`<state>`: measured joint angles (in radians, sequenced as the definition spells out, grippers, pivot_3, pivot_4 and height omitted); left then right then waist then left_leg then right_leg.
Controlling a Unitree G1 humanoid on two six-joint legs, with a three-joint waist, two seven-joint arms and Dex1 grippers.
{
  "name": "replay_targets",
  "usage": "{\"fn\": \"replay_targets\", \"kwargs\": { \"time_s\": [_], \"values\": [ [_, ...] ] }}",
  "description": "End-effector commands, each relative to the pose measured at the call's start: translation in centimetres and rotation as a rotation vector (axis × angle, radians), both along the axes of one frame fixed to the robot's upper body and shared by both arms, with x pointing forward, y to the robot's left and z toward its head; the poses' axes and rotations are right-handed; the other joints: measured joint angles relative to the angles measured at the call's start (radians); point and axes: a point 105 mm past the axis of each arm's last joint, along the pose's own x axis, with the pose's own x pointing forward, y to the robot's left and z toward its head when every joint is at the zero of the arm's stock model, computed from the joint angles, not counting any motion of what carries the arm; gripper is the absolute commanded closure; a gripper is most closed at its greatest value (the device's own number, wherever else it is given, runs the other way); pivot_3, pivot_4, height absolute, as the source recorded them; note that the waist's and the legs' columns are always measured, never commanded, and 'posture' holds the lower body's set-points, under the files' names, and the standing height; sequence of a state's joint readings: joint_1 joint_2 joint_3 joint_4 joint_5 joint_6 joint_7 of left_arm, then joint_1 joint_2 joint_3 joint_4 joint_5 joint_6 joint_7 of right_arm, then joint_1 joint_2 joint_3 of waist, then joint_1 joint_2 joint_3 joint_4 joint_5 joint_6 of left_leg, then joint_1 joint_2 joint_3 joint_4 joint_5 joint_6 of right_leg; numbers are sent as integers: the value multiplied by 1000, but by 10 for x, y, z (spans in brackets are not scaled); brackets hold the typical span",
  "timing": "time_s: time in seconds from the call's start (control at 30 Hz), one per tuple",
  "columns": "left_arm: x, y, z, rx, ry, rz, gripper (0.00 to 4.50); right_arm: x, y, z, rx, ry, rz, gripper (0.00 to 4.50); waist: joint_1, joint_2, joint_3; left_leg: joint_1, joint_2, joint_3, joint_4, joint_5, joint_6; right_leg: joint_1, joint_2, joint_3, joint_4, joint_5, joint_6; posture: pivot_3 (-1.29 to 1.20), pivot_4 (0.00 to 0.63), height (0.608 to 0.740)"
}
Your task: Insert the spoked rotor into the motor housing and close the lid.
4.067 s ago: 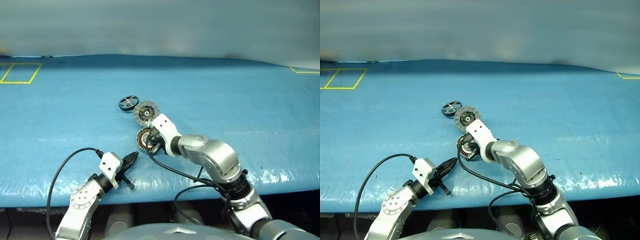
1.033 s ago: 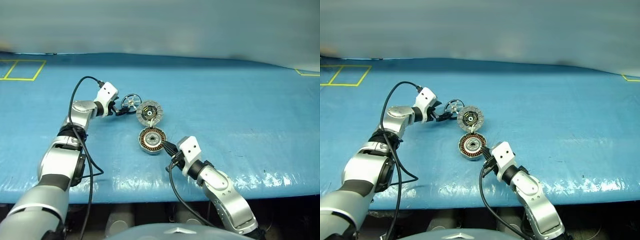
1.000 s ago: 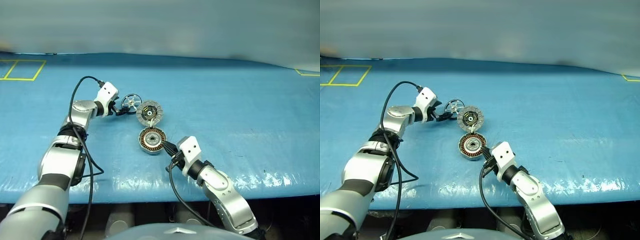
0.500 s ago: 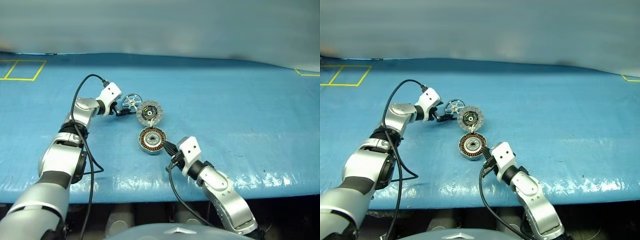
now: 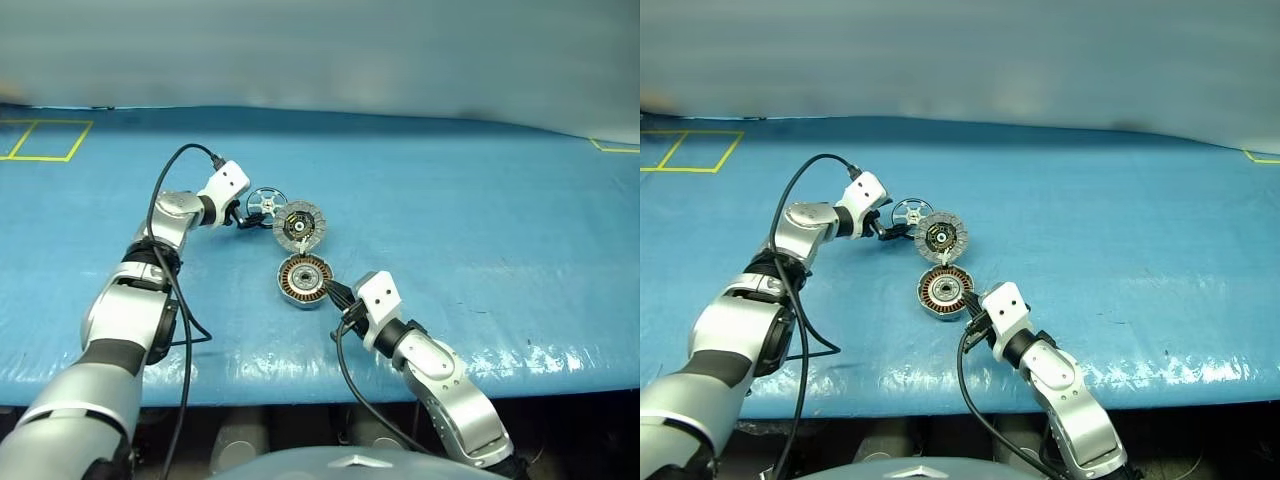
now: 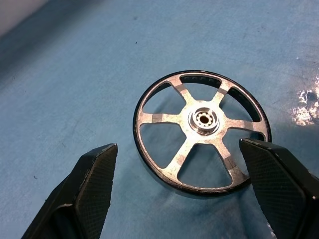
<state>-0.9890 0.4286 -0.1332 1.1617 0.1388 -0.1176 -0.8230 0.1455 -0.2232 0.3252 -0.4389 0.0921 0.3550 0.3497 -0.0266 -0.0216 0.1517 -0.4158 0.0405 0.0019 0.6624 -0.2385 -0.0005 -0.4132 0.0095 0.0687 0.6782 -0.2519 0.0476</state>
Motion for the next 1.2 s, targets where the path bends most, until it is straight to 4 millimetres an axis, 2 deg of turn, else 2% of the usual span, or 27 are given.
{"fn": "replay_targets", "kwargs": {
  "time_s": [0.03,0.27,0.67,0.77,1.1,1.13,1.2],
  "values": [
    [6,-7,16,18,-55,-18,266,0,1,7,18,-27,-1,4500,0,0,0,0,0,0,0,0,0,0,0,0,0,0,0,0,150,740],
    [6,-6,10,110,-38,-33,266,0,1,6,19,-23,-5,4500,0,0,0,0,0,0,0,0,0,0,0,0,0,0,0,0,150,740],
    [5,-10,1,150,-1,-36,266,0,2,6,22,-22,-11,4500,0,0,0,0,0,0,1,0,0,1,0,0,1,0,0,0,150,740],
    [4,-10,-2,153,16,-38,867,0,2,7,24,-24,-15,4500,0,0,0,0,0,0,1,0,0,1,0,0,1,0,0,0,150,740],
    [2,-4,-7,181,39,-29,4203,2,2,8,27,-27,-18,4500,-1,0,0,1,0,0,2,0,0,1,0,0,2,0,0,0,150,740],
    [2,-3,-8,182,40,-29,4460,2,2,8,27,-27,-18,4500,-1,0,0,1,0,0,2,0,0,1,0,0,2,0,0,0,150,740],
    [2,-3,-8,182,43,-33,4460,2,3,8,28,-27,-17,4500,-1,0,0,1,0,0,2,0,0,1,0,0,2,0,0,0,150,740]
  ]
}}
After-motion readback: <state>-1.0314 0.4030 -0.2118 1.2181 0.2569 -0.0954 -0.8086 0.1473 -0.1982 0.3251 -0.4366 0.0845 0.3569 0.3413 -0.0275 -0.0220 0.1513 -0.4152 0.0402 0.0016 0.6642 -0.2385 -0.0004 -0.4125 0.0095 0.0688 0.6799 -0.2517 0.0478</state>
